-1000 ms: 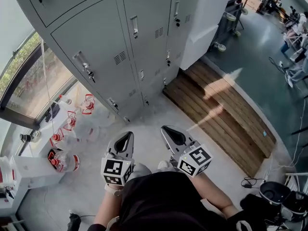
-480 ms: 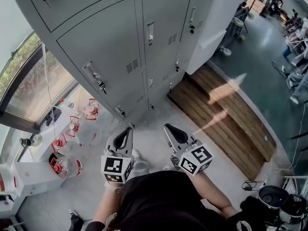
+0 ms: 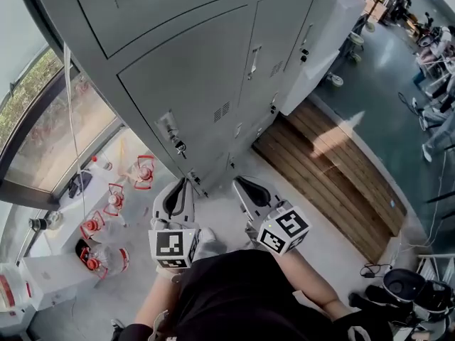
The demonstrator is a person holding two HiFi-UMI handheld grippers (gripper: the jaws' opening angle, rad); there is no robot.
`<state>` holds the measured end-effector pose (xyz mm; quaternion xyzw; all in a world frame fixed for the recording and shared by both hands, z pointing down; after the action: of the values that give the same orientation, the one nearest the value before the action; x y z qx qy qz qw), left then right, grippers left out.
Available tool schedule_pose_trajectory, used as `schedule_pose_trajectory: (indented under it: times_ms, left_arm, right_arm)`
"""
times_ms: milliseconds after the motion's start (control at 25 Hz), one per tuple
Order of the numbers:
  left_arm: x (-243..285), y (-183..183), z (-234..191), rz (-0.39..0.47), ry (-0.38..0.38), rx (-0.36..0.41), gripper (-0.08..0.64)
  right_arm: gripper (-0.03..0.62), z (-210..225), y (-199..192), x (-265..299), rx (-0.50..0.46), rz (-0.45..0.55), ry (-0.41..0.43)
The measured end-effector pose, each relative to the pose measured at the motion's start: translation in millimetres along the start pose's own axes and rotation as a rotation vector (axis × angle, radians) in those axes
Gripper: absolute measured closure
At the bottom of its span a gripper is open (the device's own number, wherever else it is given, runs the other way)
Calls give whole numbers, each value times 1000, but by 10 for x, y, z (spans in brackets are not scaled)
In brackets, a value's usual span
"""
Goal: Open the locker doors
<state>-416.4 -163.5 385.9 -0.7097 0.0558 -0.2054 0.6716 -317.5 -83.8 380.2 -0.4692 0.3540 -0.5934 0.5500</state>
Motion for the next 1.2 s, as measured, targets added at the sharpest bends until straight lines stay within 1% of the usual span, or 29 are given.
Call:
schedule_pose_trajectory:
  times_ms: [120,200,280,360,440,480,560,600,680,720,800,880,1080,1200]
  left_arm:
    - [14,144,-215,43,66,28,538]
    - [23,229,-335,58,126,41,538]
    - [11,339,-430,87,202,42,538]
    - [-2,462,-497,126,293,24,538]
    - [11,520,-552,135,374,26,537]
    - [45,534,-549,133,395,21,537]
    - [159,538,-496,124,406,-19,535]
    - [218,501,-479,108,410,-30,524]
    - [320,358,-482,58,428,-10,462]
    - [362,293,-486,34,441,2,447]
    - [453,192,-456,-6,447,-2,431]
    - [546,107,-415,-31,440,-26,419]
    - [700,-21,-413,-41,444,-110,382]
    - [753,-34,-462,-30,448,-121,379]
  right_arm:
    - [563,-42,83,177,4,12,0]
    - [563,-39,149,270,-1,18,13]
    - [563,-15,195,321,-4,15,30]
    - [563,39,249,337,-7,7,51]
    - [563,130,310,330,-10,-4,73]
    - [563,181,335,318,-12,-9,84]
    - [563,286,364,282,-18,-16,104]
    - [563,338,372,260,-21,-20,113]
    - [563,452,381,219,-26,-30,128]
    - [563,511,381,203,-28,-37,135]
    - [563,621,376,177,-33,-51,145]
    - [563,725,376,159,-36,-62,144]
    - [563,892,371,126,-29,-81,139]
    - [563,933,339,112,-23,-86,128]
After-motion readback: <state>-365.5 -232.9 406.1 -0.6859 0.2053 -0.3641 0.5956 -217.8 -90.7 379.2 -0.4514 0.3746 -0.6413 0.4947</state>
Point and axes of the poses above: the fingertips, and each gripper's own axes: x forward along the fingers, z to its right, y out of its top, the point moved 1 cm from there along -x, backward along the fingers, and after that the axes turned 9 degrees about -y, right-handed, at the moved point
